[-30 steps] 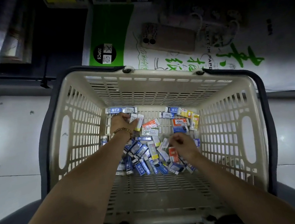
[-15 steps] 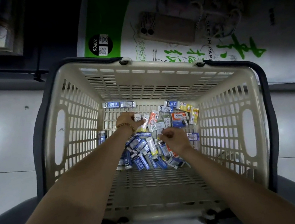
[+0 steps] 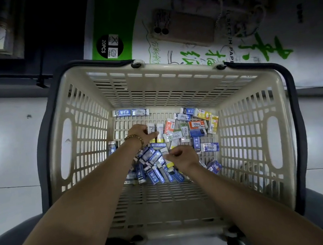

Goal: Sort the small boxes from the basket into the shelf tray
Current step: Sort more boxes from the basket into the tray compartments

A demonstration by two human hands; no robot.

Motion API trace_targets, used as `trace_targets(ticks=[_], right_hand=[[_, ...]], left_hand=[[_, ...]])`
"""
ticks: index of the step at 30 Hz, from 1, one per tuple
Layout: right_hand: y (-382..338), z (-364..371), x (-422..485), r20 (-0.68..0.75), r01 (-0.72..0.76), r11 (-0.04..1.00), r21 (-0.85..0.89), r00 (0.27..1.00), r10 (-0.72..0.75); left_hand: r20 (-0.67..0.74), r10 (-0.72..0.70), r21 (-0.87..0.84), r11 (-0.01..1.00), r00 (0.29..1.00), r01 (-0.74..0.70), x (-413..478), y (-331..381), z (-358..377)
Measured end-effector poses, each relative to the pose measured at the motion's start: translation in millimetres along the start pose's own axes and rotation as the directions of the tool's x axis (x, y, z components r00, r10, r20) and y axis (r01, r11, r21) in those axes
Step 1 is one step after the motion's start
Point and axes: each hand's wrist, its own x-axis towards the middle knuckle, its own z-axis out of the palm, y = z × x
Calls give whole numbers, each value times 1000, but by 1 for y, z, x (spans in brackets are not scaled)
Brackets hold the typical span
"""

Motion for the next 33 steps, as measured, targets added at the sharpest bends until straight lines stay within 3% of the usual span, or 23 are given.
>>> trace_targets(ticks=[8,10,12,14,16,19,23,26,29,33], right_hand=[[-2,-39,-2,81,-32,945,326,997,6],[-12,-57,-11,139,1,941,338,989,-51],[-29,-75,-22,179,68,936,346,974,-137],[-53,-91,-37,165,131,908,398,964,-211],[-83,-108,-55,136,196,882,428,951,-277],[-126,-141,-91,140,323,850,416,901,-410],[-164,-187,-152,99,484,782,391,823,-559],[-174,-213,-194,31,558,716,419,779,-626],[-178,-230,-227,-99,646,624,439,726,-681],[-175,-240,-251,-170,673,558,486,699,-695]], left_hand=[[-7,5,-42,999,1000,-5,-11,9,-3],[16,-3,-199,980,1000,6,-21,7,-15],[106,-40,-545,834,994,92,-35,10,-30],[187,-46,-801,571,981,180,-59,18,-45],[188,6,-886,434,982,167,-85,33,-58],[148,173,-934,348,974,80,-129,63,-80],[26,404,-906,397,915,-149,-193,106,-108],[-67,466,-860,421,882,-288,-237,132,-124],[-75,517,-807,471,853,-357,-274,152,-136],[-51,666,-601,574,744,-556,-310,166,-142]])
